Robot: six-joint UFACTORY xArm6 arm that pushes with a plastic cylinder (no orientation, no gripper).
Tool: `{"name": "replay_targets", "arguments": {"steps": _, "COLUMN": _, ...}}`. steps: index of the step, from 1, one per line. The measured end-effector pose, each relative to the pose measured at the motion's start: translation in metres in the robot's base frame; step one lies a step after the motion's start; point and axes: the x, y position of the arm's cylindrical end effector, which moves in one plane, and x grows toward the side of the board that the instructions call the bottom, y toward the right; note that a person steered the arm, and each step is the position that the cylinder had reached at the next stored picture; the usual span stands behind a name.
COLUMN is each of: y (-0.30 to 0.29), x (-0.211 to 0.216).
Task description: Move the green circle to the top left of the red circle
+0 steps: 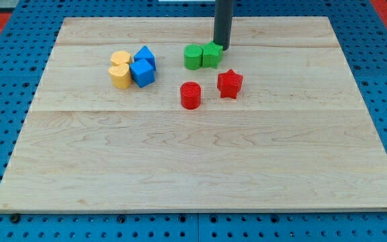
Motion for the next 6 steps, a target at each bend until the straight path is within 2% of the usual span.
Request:
{"name": "replay_targets", "arguments": {"steps": 1, "y": -0.006, "x": -0.010}}
{"name": "replay_targets", "arguments": {"steps": 3, "y": -0.054, "x": -0.025}}
{"name": "replay_targets", "arguments": {"steps": 4, "y": -0.079, "x": 0.012}}
{"name": "replay_targets", "arguments": {"steps": 5, "y": -0.071, "x": 0.067}}
{"name": "replay_targets", "arguments": {"steps": 6, "y": -0.052, "x": 0.084}}
